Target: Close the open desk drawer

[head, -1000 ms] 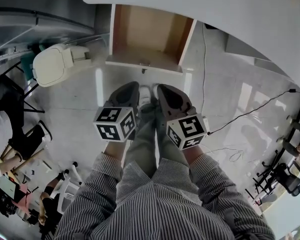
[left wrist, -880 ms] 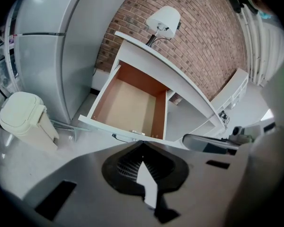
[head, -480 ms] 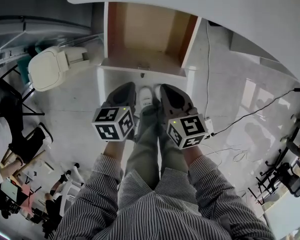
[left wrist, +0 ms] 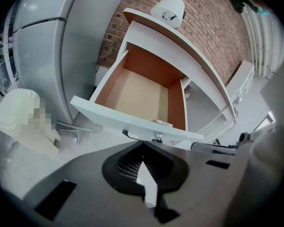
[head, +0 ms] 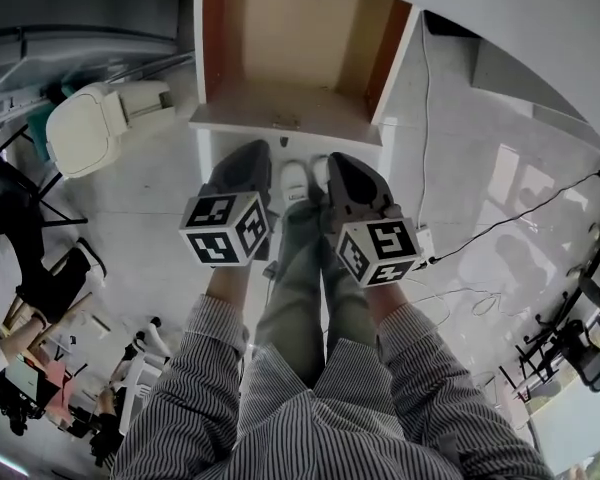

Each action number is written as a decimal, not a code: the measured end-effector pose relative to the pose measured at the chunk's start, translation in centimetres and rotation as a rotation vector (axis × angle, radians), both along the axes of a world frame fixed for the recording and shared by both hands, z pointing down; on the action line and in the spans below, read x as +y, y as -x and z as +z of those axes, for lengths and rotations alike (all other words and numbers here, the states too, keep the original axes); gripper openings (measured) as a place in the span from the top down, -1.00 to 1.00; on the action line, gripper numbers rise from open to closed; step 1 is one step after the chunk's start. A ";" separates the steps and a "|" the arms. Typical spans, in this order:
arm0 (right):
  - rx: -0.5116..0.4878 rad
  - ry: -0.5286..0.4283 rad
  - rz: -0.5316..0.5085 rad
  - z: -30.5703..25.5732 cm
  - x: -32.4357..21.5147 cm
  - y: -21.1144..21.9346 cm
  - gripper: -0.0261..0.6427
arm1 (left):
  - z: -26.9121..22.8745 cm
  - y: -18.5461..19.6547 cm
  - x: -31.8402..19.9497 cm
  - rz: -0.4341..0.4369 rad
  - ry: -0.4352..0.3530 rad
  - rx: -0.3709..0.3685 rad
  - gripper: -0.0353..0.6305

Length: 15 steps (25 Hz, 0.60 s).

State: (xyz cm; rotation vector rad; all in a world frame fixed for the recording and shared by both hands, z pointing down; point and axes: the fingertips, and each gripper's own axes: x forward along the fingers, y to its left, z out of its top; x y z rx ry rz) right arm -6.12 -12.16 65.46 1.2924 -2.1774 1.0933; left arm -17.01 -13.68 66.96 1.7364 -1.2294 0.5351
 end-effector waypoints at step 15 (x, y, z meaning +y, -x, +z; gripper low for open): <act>-0.003 -0.013 0.157 2.4 -0.8 -1.6 0.87 | 1.7 -0.4 -0.7 -0.002 -0.079 -0.023 0.86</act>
